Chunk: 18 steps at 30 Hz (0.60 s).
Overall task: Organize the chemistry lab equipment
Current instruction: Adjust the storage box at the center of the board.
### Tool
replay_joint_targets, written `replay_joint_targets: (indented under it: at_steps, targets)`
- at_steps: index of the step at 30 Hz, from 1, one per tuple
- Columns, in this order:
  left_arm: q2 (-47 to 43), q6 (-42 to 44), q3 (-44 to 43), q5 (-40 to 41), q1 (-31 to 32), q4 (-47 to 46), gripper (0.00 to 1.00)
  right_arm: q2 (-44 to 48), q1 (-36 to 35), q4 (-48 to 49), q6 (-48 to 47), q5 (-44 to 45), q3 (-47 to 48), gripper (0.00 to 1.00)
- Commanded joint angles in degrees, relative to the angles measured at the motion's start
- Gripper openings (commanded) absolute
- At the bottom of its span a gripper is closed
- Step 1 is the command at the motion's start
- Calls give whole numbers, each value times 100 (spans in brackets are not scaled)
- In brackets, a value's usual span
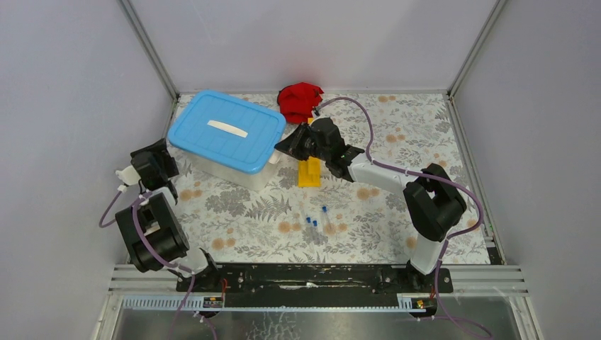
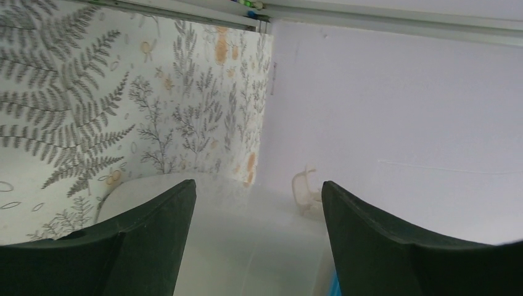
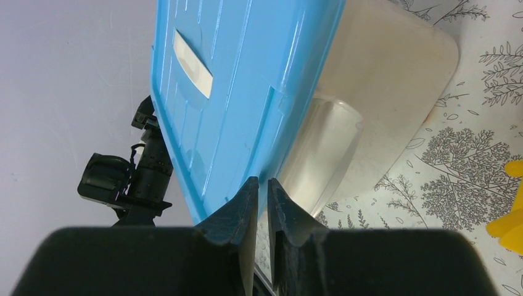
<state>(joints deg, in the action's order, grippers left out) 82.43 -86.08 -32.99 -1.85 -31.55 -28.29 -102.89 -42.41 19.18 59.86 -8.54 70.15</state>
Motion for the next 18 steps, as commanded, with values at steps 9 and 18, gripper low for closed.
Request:
replay_joint_targets:
  at_steps: [9, 18]
  targets:
    - [442, 115, -353, -501, 90, -800, 80, -15, -74, 408, 29, -104, 76, 13]
    - [602, 295, -391, -576, 340, -946, 79, -163, -79, 474, 40, -130, 169, 13]
